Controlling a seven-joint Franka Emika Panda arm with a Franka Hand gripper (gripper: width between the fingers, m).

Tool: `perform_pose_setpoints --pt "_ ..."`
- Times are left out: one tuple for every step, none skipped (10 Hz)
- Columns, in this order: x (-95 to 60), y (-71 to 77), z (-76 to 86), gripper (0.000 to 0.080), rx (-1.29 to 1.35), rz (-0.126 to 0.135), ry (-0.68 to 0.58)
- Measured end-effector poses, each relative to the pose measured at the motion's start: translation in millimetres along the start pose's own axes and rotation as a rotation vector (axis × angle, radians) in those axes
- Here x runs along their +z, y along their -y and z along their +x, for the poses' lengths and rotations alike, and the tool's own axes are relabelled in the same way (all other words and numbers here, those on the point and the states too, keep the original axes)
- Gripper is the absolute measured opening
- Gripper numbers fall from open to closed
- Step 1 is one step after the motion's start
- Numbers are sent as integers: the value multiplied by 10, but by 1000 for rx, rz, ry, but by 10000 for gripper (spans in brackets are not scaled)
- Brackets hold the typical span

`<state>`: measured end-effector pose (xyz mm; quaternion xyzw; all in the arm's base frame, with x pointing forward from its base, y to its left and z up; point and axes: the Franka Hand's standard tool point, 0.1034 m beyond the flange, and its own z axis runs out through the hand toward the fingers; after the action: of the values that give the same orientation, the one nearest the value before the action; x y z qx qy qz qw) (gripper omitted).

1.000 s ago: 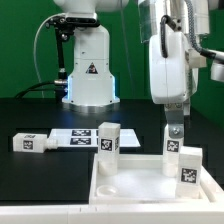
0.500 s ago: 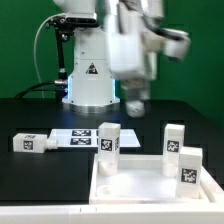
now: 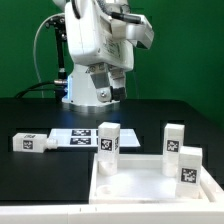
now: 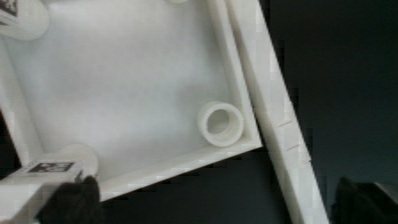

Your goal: Assemble square table

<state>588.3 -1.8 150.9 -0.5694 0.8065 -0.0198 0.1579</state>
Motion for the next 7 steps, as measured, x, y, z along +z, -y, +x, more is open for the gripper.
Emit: perform_pose_setpoints --pt "12 -1 34 649 -24 4 1" --pt "48 -43 208 649 -63 20 13" --pt "103 -183 470 649 -84 11 19" --pt "145 -314 712 649 -130 0 13" --pt "163 -458 996 649 -137 -22 6" --pt "119 -544 1161 649 -113 -43 22" --pt "101 -566 1221 649 -103 -45 9"
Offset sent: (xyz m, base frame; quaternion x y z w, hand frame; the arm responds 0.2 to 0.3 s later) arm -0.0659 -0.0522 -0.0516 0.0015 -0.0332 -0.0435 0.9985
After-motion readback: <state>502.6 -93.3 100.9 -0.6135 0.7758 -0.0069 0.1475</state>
